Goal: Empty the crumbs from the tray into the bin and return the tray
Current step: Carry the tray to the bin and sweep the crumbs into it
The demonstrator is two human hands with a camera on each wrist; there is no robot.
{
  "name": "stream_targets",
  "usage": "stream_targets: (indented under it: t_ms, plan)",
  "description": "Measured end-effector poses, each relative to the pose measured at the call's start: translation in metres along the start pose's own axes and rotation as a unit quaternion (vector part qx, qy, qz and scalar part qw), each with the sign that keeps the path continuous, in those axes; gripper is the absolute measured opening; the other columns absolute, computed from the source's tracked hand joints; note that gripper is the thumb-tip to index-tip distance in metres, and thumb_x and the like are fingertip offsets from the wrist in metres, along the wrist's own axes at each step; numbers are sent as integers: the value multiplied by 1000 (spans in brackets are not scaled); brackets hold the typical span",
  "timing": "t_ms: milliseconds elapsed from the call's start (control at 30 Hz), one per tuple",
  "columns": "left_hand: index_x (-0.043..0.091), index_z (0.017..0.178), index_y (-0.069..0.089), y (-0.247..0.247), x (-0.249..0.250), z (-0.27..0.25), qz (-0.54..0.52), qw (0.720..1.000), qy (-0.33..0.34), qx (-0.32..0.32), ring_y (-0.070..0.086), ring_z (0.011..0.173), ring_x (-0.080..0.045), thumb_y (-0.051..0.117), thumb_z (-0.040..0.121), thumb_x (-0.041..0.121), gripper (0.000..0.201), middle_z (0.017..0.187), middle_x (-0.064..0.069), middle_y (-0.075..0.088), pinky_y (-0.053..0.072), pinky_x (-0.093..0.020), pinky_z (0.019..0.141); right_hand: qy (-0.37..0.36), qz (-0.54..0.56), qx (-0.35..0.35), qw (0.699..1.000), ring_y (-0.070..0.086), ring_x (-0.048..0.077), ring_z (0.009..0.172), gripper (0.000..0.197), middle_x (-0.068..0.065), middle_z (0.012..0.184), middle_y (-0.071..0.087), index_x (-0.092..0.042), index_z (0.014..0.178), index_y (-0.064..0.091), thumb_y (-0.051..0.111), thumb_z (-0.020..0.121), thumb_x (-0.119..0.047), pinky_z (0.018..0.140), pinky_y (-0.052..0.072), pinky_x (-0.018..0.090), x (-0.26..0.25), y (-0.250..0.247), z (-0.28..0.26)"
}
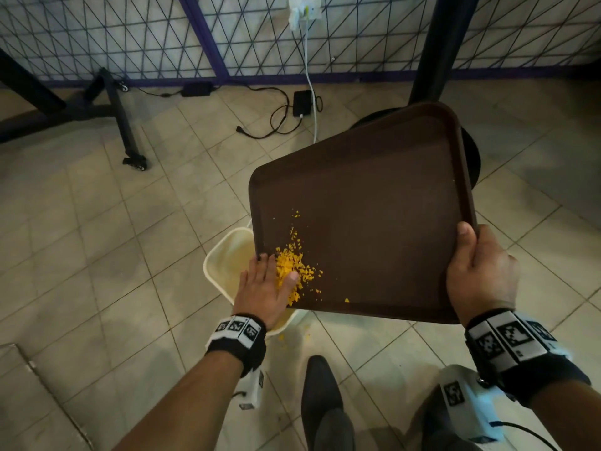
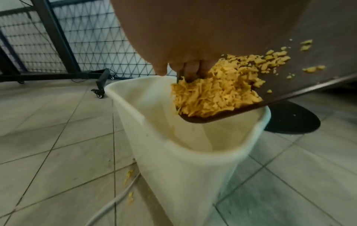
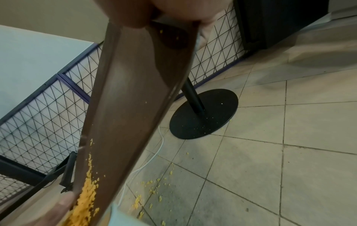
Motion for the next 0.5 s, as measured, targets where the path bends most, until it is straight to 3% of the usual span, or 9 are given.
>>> stream_targets:
  t_ms: [167, 233, 300, 400, 500]
  plan:
    - [20, 158, -1, -39, 17, 34, -46, 995, 0, 88, -3, 152, -19, 10, 95, 71, 82, 166, 0, -8, 5, -41, 123, 4, -5, -4, 1000, 34, 16, 49, 30, -5, 57, 37, -12, 84, 42, 30, 99, -35, 47, 22, 26, 1, 0, -1]
    - [20, 158, -1, -50, 29, 46, -62, 993, 19, 98, -1, 152, -18, 14, 96, 69, 80, 166, 2, -9, 5, -38, 122, -2, -5, -4, 1000, 34, 11, 49, 32, -5, 57, 39, -11, 84, 43, 30, 99, -36, 46, 21, 23, 1, 2, -1]
    - [21, 158, -2, -51, 38, 48, -77, 992, 40, 93, 0, 152, -16, 16, 97, 68, 79, 165, 4, -11, 6, -38, 122, -7, -3, -3, 1000, 37, 12, 48, 33, -3, 57, 41, -10, 84, 44, 30, 99, -36, 46, 22, 23, 2, 5, 0]
    - [23, 157, -5, -28, 40, 27, -78, 994, 49, 65, -1, 151, -16, 13, 95, 70, 81, 165, 4, -15, 7, -40, 123, -5, 0, -2, 1000, 42, 25, 54, 37, 4, 62, 48, -9, 86, 47, 29, 99, -39, 54, 30, 28, 2, 7, 1]
    - [22, 157, -7, 0, 32, -4, -56, 998, 30, -2, -5, 151, -16, 8, 92, 72, 83, 163, 4, -18, 4, -38, 123, -2, -5, -1, 1000, 42, 24, 53, 36, -2, 58, 43, -10, 86, 46, 28, 99, -39, 55, 31, 29, 5, 8, 2]
Point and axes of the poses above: each hand's wrist, its own z-axis towards the middle knuckle, its own y-axis out of the palm, x = y × z, the point moved 1 cm from there along z, towards the middle knuckle
